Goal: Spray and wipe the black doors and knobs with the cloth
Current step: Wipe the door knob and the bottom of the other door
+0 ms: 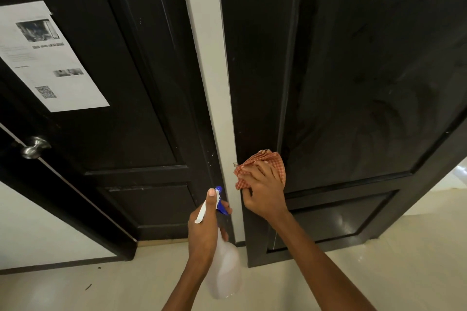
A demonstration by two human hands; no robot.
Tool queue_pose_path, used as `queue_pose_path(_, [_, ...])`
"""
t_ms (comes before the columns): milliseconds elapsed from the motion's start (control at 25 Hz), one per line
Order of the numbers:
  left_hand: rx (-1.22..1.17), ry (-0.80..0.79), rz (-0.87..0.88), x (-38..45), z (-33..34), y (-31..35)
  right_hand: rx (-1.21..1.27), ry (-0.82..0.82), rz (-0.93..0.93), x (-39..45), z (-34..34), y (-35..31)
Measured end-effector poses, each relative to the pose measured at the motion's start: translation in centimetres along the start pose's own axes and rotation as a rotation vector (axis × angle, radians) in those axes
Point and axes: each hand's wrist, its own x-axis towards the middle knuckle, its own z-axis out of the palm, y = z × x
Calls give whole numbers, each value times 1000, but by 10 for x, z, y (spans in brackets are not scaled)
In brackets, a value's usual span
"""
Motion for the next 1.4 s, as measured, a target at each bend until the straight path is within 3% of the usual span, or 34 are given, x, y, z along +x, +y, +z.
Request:
queue_pose_path(80, [3, -15, 5, 0, 2, 3, -117, -75, -113, 5, -5, 8])
queue_pose_path(160, [-4, -27, 18, -1, 3, 4, -68, -25, -57, -1, -3, 19])
queue_pose_path(400, [-11, -25, 44, -3, -2, 2, 884, 344, 816, -6, -3, -19])
queue_pose_path(560, [-17, -13, 60, -6, -7, 0, 1245, 495, 1154, -5, -5, -19])
queue_pose_path(680, [-27, -12, 61, -5, -7, -3, 1185, 471, 1034, -4, 1, -17])
queue_pose_path(760, [-36, -13, 49, -4, -5, -4, 838, 422, 747, -3, 5, -15])
queue_pose_path(880, [-7, -29, 22, -3, 3, -1, 193, 202, 220, 2, 8, -4])
queue_pose_path(960, [6, -53, 38, -6, 9, 4, -3, 115, 94, 5, 4, 3])
queue_pose_path(1040, [5, -58, 69, -7, 12, 4, 6, 75, 65, 3, 0, 12])
queue_pose_path(1120, [0, -46, 95, -7, 13, 1, 210, 120, 232, -4, -3, 11])
queue_pose_path(1280, [7, -4, 92, -4, 9, -4, 1034, 387, 934, -4, 5, -11])
queue_pose_path(1400, [24, 2, 73, -8, 6, -5, 1416, 540, 1192, 3, 6, -23])
